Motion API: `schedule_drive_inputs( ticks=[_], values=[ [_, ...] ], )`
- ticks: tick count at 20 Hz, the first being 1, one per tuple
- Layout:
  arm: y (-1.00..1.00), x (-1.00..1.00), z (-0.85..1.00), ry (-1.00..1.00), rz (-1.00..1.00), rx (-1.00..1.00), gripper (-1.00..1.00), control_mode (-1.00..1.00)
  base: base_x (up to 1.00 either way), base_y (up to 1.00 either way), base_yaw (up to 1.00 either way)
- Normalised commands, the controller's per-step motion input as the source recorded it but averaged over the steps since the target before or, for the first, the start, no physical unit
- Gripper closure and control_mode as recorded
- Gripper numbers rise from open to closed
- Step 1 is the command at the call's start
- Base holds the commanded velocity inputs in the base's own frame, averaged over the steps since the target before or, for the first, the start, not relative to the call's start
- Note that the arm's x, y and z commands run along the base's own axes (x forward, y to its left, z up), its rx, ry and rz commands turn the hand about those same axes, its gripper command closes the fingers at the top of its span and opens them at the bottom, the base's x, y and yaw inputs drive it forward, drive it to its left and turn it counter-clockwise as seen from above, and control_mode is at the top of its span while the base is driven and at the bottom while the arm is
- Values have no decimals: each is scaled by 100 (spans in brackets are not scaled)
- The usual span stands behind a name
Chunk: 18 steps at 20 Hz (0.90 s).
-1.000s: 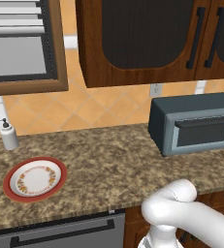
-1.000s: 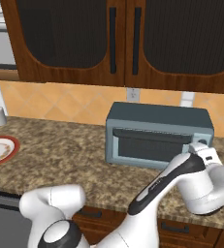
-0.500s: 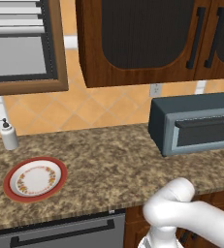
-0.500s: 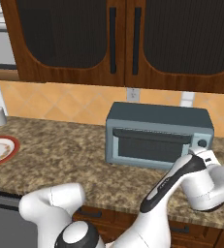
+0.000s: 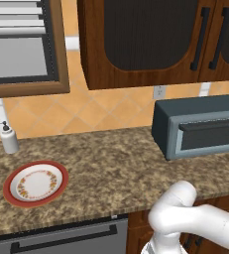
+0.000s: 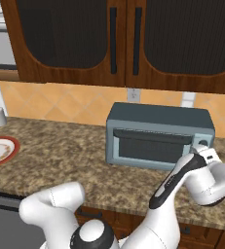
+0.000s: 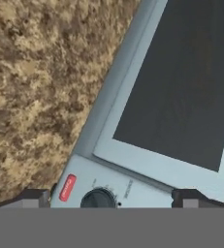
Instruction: Pick up the kebab skewer and baguette bread, and place them inside the toaster oven. Close the toaster oven door and start by setting the timer.
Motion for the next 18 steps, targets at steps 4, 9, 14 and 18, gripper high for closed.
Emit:
schedule_drive_inputs(
  ticks=[4, 9, 14, 18],
  values=[
    [-21, 36, -31, 0, 0, 0, -100, -100, 0, 0, 0],
    [-30, 9, -19, -3, 0, 0, -100, -100, 0, 0, 0],
    [-23, 9, -10, -7, -1, 0, -100, -100, 0, 0, 0],
    [0, 7, -6, -11, -8, 0, -100, -100, 0, 0, 0]
  ],
)
